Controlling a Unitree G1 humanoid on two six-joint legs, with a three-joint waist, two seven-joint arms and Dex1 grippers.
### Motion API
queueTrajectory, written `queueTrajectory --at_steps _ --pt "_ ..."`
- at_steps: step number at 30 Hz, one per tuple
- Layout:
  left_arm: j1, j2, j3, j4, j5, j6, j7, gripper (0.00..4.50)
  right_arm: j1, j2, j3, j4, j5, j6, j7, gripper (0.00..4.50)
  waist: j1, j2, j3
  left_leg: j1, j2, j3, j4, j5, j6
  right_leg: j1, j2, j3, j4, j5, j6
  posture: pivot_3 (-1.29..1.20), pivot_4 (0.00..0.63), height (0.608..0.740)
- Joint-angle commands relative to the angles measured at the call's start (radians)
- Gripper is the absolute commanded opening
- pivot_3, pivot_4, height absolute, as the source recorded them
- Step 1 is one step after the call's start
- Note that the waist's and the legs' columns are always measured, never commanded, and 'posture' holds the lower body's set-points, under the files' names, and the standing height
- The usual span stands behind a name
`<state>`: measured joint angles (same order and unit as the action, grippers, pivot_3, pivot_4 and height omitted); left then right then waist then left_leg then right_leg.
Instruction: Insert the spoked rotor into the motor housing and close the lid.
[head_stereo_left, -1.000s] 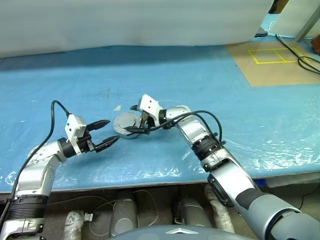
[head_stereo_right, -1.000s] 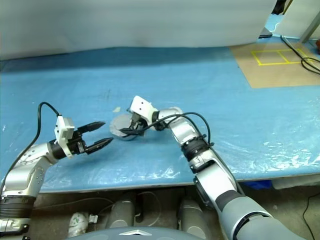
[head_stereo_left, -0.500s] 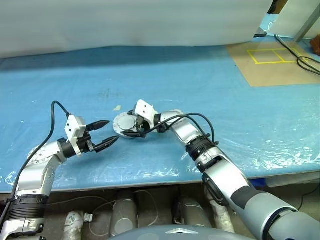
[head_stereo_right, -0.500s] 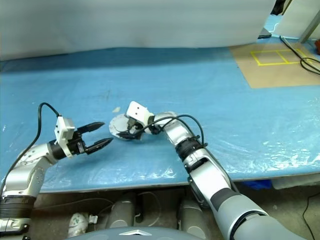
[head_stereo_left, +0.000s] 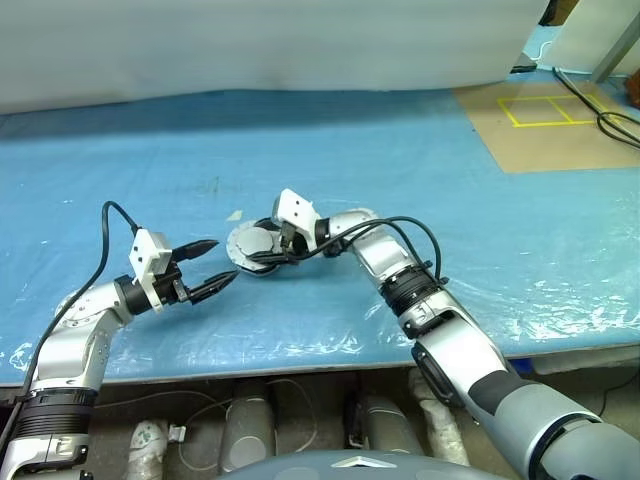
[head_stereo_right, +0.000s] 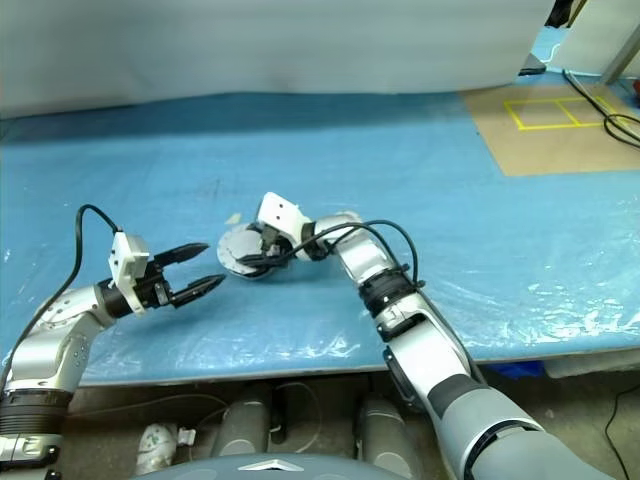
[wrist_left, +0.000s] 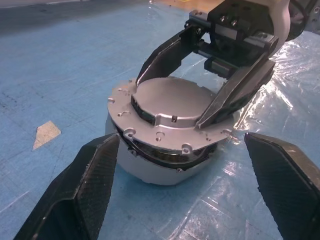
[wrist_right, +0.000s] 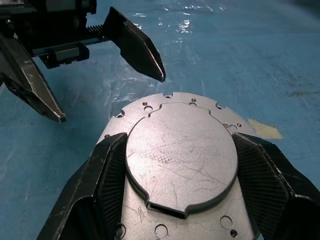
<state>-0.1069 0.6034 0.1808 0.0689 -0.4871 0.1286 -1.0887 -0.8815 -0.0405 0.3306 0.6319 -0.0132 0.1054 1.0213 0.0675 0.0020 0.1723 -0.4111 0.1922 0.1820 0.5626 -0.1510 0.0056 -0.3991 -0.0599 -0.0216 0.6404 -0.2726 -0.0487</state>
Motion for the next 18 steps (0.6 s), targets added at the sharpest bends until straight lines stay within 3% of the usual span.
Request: queueTrajectory --at_steps 1,18 --pt "-0.010 -0.003 -0.001 -0.005 0.000 -0.016 -0.007 4.24 -0.011 0.011 -0.011 -0.038 0.015 -0.010 -0.012 2.96 0.000 0.000 0.000 0.000 0.000 0.000 0.000 0.000 0.000 0.000 0.000 0.000 0.000 0.000 0.000 0.00 0.150 0.740" --pt "0.025 0.049 0.014 -0.023 -0.017 0.013 -0.054 4.24 0.030 0.019 0.022 0.143 -0.049 -0.071 -0.069 2.96 -0.002 0.000 0.000 0.005 0.000 0.000 0.000 0.000 0.000 0.005 0.000 0.000 0.000 0.000 0.000 0.00 0.150 0.740"
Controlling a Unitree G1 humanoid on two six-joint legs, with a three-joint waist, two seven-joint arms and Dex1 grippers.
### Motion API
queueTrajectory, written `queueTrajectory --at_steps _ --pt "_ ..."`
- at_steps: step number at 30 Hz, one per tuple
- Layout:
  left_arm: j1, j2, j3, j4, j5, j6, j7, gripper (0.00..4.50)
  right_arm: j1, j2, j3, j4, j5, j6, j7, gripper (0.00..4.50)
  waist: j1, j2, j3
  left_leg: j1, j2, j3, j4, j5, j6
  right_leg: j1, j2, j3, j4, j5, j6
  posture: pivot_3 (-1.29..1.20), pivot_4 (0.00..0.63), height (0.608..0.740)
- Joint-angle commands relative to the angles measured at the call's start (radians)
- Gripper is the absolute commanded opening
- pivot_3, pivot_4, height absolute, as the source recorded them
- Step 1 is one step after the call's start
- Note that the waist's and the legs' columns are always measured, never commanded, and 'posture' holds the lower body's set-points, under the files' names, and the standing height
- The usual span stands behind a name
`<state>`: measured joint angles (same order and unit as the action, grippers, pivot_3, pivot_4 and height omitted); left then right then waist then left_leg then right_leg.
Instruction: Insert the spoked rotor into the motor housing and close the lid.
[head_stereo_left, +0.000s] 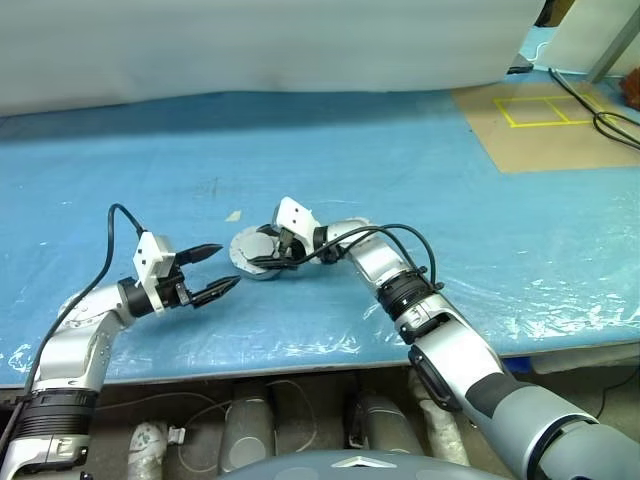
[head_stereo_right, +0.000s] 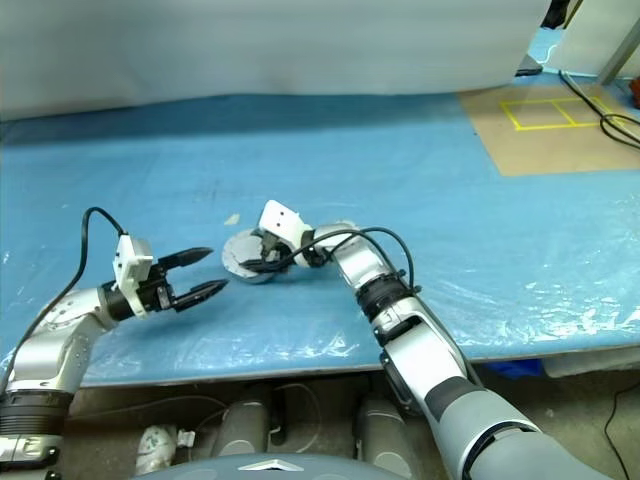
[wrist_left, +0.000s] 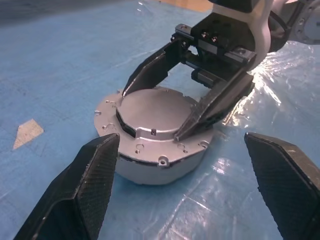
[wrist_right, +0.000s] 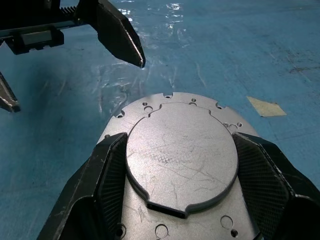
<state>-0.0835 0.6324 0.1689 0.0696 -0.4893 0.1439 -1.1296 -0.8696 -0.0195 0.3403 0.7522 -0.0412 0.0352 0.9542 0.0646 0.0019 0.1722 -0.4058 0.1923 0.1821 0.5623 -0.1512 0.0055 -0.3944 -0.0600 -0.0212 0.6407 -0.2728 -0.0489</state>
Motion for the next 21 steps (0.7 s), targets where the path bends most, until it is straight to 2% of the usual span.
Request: queueTrajectory --at_steps 1,11,21 --pt "0.001 0.022 0.027 -0.019 -0.012 -0.006 -0.014 4.24 0.020 -0.004 0.012 0.022 -0.020 0.000 0.000 2.96 0.002 0.000 0.000 0.001 0.000 0.000 0.000 0.000 0.000 0.001 0.000 0.000 0.000 0.000 0.000 0.00 0.150 0.740" --pt "-0.012 0.013 0.003 -0.016 0.000 -0.014 -0.017 4.24 -0.037 -0.013 -0.032 -0.001 0.046 0.084 0.096 2.96 0.003 0.000 0.000 0.000 0.000 0.000 0.000 0.000 0.000 0.001 0.000 0.000 -0.001 0.000 0.000 0.00 0.150 0.740" --pt "-0.008 0.012 -0.013 -0.028 0.001 -0.010 -0.025 4.24 -0.016 -0.043 0.040 0.042 -0.040 -0.027 0.107 2.96 0.003 0.000 0.000 0.000 0.000 0.000 0.000 0.000 0.000 0.001 0.000 0.000 -0.001 0.000 0.000 0.00 0.150 0.740"
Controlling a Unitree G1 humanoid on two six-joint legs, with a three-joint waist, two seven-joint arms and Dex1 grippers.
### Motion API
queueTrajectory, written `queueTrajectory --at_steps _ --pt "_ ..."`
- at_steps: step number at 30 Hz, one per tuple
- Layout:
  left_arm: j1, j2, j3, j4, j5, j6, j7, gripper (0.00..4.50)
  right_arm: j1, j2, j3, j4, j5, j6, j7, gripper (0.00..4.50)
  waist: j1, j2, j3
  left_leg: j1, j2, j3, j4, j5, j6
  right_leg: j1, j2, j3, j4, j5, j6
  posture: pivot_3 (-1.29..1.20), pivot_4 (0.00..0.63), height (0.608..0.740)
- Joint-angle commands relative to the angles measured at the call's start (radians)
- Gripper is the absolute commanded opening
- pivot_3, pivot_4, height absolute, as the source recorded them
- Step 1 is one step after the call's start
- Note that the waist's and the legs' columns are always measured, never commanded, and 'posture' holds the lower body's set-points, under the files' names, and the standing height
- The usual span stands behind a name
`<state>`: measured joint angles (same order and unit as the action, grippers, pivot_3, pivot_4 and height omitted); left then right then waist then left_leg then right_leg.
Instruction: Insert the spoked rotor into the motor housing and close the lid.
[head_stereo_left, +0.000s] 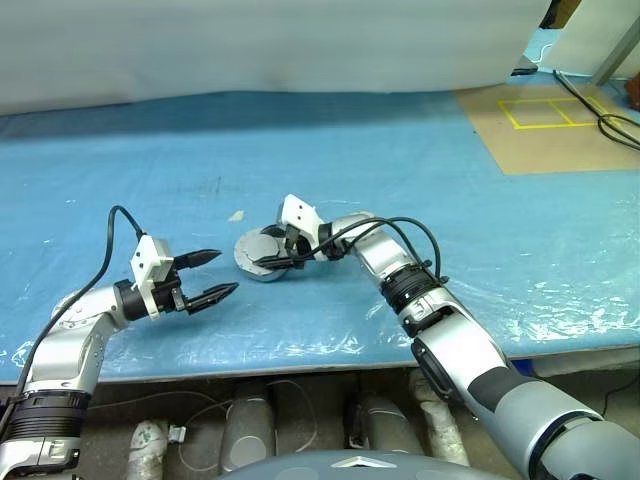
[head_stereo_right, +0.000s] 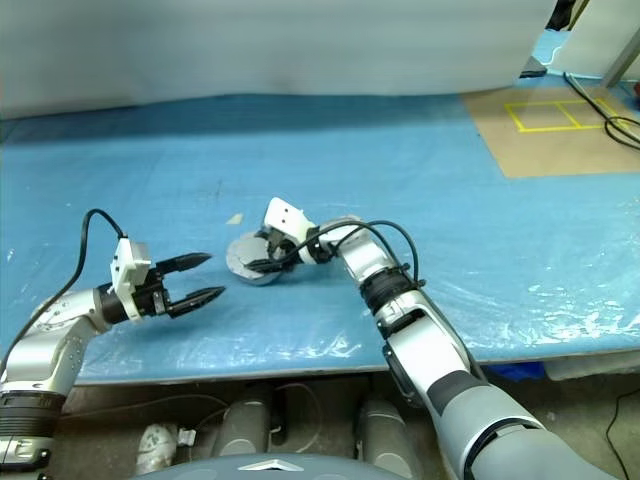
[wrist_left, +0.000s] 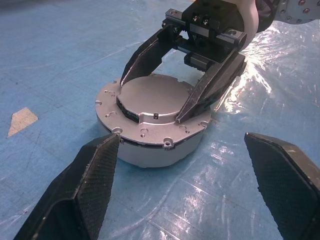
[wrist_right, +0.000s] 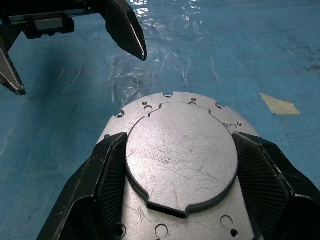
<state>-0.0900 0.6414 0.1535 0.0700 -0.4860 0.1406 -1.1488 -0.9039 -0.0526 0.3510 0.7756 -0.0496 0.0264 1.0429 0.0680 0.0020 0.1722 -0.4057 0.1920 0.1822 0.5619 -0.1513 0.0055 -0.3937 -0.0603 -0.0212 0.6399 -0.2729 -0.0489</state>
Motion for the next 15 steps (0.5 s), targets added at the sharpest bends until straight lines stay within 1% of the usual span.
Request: queueTrajectory --at_steps 1,5,8,9,11,15 --pt "-0.001 0.002 0.001 -0.029 -0.001 -0.008 -0.005 4.24 0.021 -0.011 0.034 0.023 -0.038 -0.027 0.015 2.96 0.000 0.000 0.000 0.000 0.000 0.000 0.000 0.000 0.000 0.000 0.000 0.000 0.000 0.000 0.000 0.00 0.150 0.740" --pt "0.002 0.001 -0.004 -0.033 -0.001 -0.009 -0.003 4.24 0.027 -0.014 0.038 0.040 -0.040 -0.029 0.022 2.96 0.000 0.000 0.000 0.000 0.000 0.000 0.000 0.000 0.000 0.000 0.000 0.000 0.000 0.000 0.000 0.00 0.150 0.740" --pt "0.002 0.000 -0.005 -0.035 -0.002 -0.007 -0.002 4.24 0.003 0.000 -0.027 0.024 0.054 0.127 0.090 2.96 0.000 0.000 0.000 0.001 0.000 0.000 0.000 0.000 0.000 0.001 0.000 0.000 0.000 0.000 0.000 0.00 0.150 0.740" --pt "0.001 0.000 -0.005 -0.035 -0.002 -0.007 -0.002 4.24 -0.008 0.000 -0.046 0.018 0.074 0.153 0.098 2.96 0.000 0.000 0.000 0.001 0.000 0.000 0.000 0.000 0.000 0.001 0.000 0.000 0.000 0.000 0.000 0.00 0.150 0.740" --pt "0.001 0.001 -0.006 -0.035 -0.003 -0.006 -0.003 4.24 -0.025 -0.001 -0.066 0.010 0.085 0.173 0.091 2.96 0.000 0.000 0.000 0.000 0.000 0.000 0.000 -0.002 0.003 0.001 0.000 0.000 0.000 0.000 0.000 0.00 0.150 0.740" --pt "0.000 0.001 -0.012 -0.033 0.000 -0.006 -0.006 4.24 -0.031 -0.010 -0.066 -0.032 0.088 0.182 0.104 2.96 0.001 0.000 0.000 0.000 0.000 0.000 0.000 -0.002 0.003 0.000 0.000 0.000 0.000 0.000 0.000 0.00 0.150 0.740"
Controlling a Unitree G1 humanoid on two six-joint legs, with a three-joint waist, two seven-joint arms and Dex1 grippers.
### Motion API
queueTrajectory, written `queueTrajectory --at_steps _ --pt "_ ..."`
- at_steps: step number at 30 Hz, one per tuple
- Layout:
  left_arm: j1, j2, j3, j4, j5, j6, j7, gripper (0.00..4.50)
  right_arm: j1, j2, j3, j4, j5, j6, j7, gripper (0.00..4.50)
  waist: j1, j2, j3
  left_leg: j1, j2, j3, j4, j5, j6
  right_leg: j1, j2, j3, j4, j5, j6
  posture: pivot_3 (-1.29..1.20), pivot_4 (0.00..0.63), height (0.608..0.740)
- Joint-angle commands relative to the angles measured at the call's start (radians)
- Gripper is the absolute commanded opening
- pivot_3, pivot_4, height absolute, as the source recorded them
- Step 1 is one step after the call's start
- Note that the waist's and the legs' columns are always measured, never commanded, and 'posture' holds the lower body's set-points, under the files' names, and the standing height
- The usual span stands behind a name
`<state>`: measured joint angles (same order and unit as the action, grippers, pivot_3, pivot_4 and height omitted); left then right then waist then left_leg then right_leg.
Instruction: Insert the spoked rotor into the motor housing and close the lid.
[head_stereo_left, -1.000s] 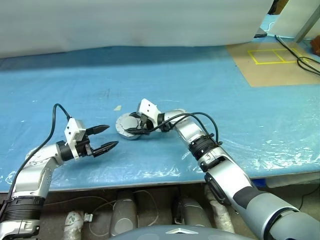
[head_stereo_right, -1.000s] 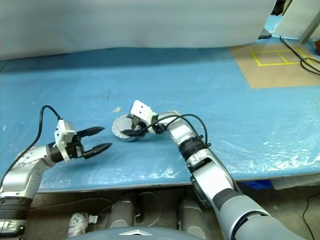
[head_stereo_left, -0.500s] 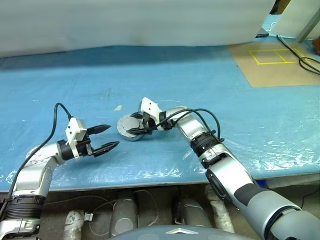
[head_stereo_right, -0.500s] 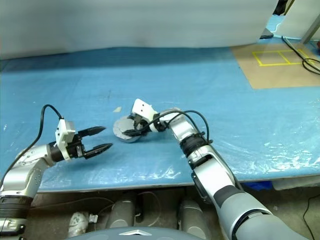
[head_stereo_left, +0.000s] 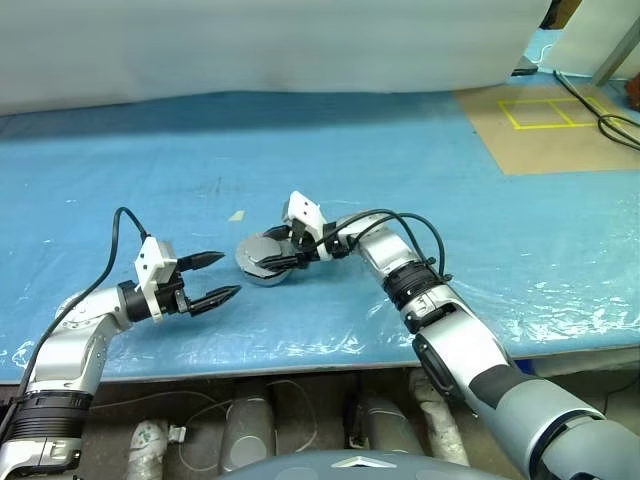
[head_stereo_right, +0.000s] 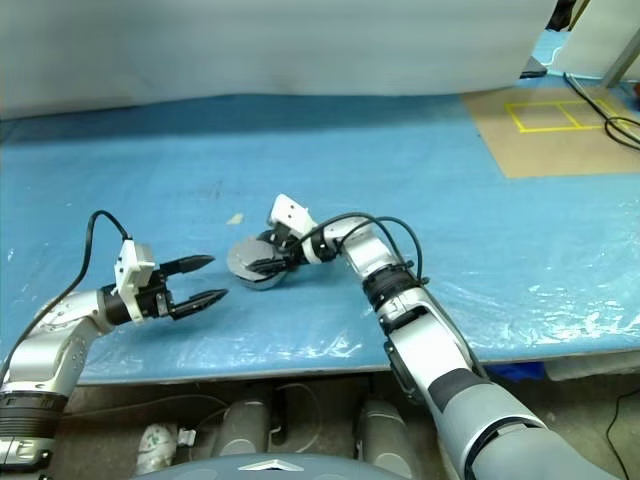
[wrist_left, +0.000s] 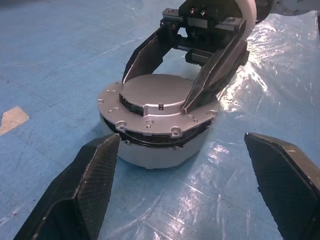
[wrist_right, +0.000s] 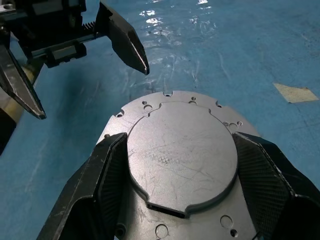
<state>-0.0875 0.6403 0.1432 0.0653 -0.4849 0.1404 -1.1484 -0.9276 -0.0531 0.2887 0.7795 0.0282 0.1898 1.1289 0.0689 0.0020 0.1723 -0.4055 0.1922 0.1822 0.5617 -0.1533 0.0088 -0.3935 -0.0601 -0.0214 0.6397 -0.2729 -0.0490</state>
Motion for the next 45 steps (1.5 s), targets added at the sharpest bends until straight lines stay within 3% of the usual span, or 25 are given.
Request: queueTrajectory --at_steps 1,11,19,29,38,42,45 --pt "-0.004 0.001 -0.005 -0.025 0.003 -0.010 -0.008 4.24 -0.005 -0.011 0.002 -0.049 0.005 0.013 0.020 2.96 0.000 0.000 0.000 0.000 0.000 0.000 0.000 0.000 0.000 0.000 0.000 0.000 0.000 0.000 0.000 0.00 0.150 0.740" --pt "-0.022 -0.008 -0.017 -0.014 0.007 -0.016 -0.007 4.24 0.074 -0.043 0.124 -0.017 -0.131 -0.149 -0.023 2.96 -0.001 0.000 0.000 0.000 0.000 0.000 0.000 0.000 -0.001 0.000 0.000 0.000 0.000 0.000 0.000 0.00 0.150 0.740" --pt "-0.017 -0.013 -0.018 -0.015 0.010 -0.019 -0.005 4.24 0.078 -0.047 0.130 0.074 -0.170 -0.171 -0.091 2.96 -0.001 0.000 0.000 0.006 0.000 0.000 0.000 0.000 0.000 0.004 0.000 0.001 0.000 0.000 0.000 0.00 0.150 0.740" --pt "-0.046 -0.022 -0.019 0.008 0.033 -0.027 0.015 4.24 0.069 -0.033 0.086 0.096 -0.124 0.039 -0.112 2.96 0.007 0.001 0.000 0.038 -0.006 0.001 -0.020 -0.002 -0.001 0.021 -0.002 0.007 -0.004 -0.005 0.008 0.00 0.150 0.740" --pt "-0.060 -0.039 -0.029 0.021 0.038 -0.033 0.006 4.24 0.030 -0.015 -0.046 0.054 -0.059 0.079 -0.302 2.96 0.015 0.002 -0.001 0.035 -0.006 0.003 -0.021 -0.002 -0.001 0.021 -0.001 0.009 -0.007 -0.003 0.003 0.00 0.150 0.740" --pt "-0.070 -0.049 -0.032 0.027 0.034 -0.030 0.001 4.24 0.017 -0.009 -0.078 0.012 -0.032 0.060 -0.327 2.96 0.019 0.002 -0.001 0.028 -0.005 0.006 -0.021 -0.002 -0.001 0.015 -0.001 0.010 -0.008 -0.002 0.002 0.00 0.150 0.740" --pt "-0.079 -0.052 -0.035 0.035 0.038 -0.033 -0.004 4.24 0.028 -0.010 -0.082 -0.054 0.000 0.069 -0.265 2.96 0.018 0.001 -0.001 0.017 -0.003 0.011 -0.019 0.001 -0.005 0.004 -0.001 0.010 -0.008 -0.001 0.000 0.00 0.150 0.740"
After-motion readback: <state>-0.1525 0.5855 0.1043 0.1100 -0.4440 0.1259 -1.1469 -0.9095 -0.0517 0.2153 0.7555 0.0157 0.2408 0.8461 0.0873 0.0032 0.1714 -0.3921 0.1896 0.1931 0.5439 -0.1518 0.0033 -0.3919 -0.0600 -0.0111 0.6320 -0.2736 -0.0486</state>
